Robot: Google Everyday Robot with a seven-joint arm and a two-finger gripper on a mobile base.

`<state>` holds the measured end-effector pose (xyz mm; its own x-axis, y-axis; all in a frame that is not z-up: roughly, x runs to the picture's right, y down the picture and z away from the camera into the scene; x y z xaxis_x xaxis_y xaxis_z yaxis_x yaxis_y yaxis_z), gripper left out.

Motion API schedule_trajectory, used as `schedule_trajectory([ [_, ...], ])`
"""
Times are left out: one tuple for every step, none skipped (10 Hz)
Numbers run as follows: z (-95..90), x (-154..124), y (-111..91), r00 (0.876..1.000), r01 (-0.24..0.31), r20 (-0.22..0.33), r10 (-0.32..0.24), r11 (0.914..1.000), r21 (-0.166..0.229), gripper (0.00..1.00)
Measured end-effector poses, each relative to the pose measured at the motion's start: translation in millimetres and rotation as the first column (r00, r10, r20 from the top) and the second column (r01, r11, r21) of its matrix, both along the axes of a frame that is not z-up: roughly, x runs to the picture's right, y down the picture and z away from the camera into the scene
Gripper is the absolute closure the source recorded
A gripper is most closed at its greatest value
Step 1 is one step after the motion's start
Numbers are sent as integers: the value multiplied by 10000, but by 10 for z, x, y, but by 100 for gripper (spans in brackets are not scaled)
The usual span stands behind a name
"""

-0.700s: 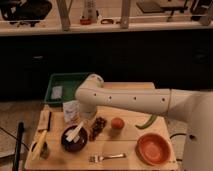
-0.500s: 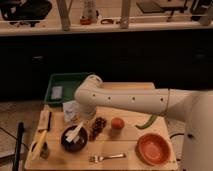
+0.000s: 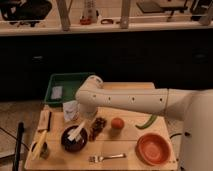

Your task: Wipe purple bowl with brush

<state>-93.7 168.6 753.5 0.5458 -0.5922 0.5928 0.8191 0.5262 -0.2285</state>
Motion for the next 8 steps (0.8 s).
schedule_trajectory([
  [60, 62, 9, 9999, -89, -120, 88, 10000, -35, 100],
  [106, 118, 14, 9996, -175, -228, 173, 9998, -88, 100],
  [149, 162, 27, 9992, -218, -334, 212, 9996, -164, 100],
  [186, 192, 33, 9988, -258, -419, 248, 9994, -229, 100],
  [231, 254, 29, 9980, -328, -553, 311, 9990, -298, 100],
  [252, 298, 15, 9975, -335, -632, 314, 9989, -322, 100],
  [267, 305, 2, 9974, -302, -660, 279, 9990, -340, 100],
  [289, 250, -28, 9981, -199, -588, 179, 9993, -326, 100],
])
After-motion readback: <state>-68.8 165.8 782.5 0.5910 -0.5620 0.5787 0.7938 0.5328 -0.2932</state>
